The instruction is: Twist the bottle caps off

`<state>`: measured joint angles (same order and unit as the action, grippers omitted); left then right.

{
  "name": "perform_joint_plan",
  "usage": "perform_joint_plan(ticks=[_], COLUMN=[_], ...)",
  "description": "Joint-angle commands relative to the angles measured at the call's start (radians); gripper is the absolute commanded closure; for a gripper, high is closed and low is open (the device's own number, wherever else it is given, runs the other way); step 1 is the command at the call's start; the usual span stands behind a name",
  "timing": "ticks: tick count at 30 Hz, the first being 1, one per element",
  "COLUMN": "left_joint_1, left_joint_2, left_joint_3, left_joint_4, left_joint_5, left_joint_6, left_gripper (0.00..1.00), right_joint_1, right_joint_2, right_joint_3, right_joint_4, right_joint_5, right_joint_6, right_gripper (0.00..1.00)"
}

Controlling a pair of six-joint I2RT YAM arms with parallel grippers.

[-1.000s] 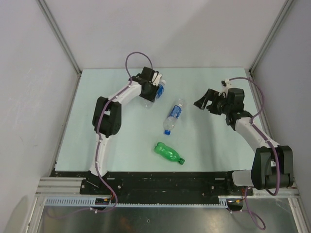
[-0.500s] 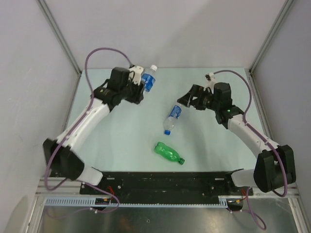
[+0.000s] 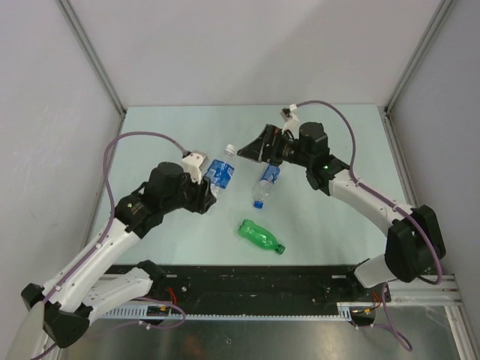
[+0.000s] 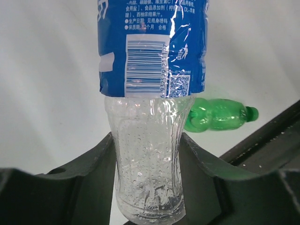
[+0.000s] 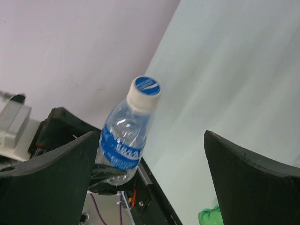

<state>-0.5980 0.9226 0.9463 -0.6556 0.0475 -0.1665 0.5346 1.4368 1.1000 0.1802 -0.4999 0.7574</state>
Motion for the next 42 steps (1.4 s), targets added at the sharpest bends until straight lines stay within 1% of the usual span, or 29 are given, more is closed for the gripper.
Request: perform_joint_plan(ticks=[1,3,4,12,15,17,18,19,21,22,25,27,28,31,39,42], left_joint_1=[-0.044,-0.062,-0.069,-0.087,-0.090,-0.093,-0.095,-0.096,-0.097,-0.097,-0.097,-0.097,-0.097,-0.097,-0.092,-0.076], left_joint_2=[-0.054,-0.062,-0.064,-0.041,-0.034,-0.035,-0.036,-0.040,-0.048,-0.053,-0.067,-0.073,-0.075,-0.082,-0.124,-0.118], left_joint_3=[-0.044,-0.054,-0.057,-0.046,-0.043,-0.044,-0.046,-0.050,-0.058,-0.062,-0.068,-0.064,-0.057,-0.025,0.072,0.094], left_joint_4=[0.055,0.063,0.065,0.080,0.085,0.088,0.090,0.091,0.095,0.096,0.100,0.102,0.104,0.115,0.176,0.195], left_joint_5=[-0.005,-0.013,-0.020,-0.030,-0.035,-0.038,-0.041,-0.042,-0.043,-0.043,-0.059,-0.072,-0.071,-0.045,0.014,0.093], left_joint_6=[-0.096,-0.104,-0.107,-0.097,-0.090,-0.087,-0.086,-0.086,-0.087,-0.087,-0.094,-0.103,-0.108,-0.126,-0.165,-0.168], left_gripper=[0.49,0.49,0.49,0.48,0.48,0.47,0.47,0.46,0.42,0.37,0.21,0.07,0.04,0.01,0.01,0.01], right_joint_1=[0.038,0.051,0.055,0.077,0.080,0.080,0.080,0.080,0.080,0.080,0.079,0.079,0.079,0.077,0.067,0.060], right_joint_2=[0.061,0.088,0.103,0.189,0.200,0.202,0.201,0.199,0.196,0.193,0.184,0.172,0.164,0.134,0.009,-0.044], right_joint_3=[0.051,0.064,0.070,0.086,0.087,0.087,0.087,0.087,0.087,0.088,0.087,0.086,0.086,0.086,0.086,0.087], right_joint_4=[0.084,0.104,0.115,0.215,0.234,0.248,0.254,0.259,0.263,0.263,0.260,0.253,0.249,0.224,0.128,0.095], right_joint_5=[-0.016,-0.019,-0.025,-0.105,-0.117,-0.126,-0.130,-0.132,-0.136,-0.138,-0.143,-0.145,-0.146,-0.144,-0.133,-0.138], right_joint_6=[0.075,0.090,0.098,0.179,0.189,0.193,0.191,0.189,0.181,0.177,0.162,0.146,0.135,0.085,-0.050,-0.091], right_gripper=[0.01,0.02,0.05,0.40,0.67,0.88,0.94,0.97,0.99,1.00,1.00,1.00,1.00,1.00,1.00,1.00])
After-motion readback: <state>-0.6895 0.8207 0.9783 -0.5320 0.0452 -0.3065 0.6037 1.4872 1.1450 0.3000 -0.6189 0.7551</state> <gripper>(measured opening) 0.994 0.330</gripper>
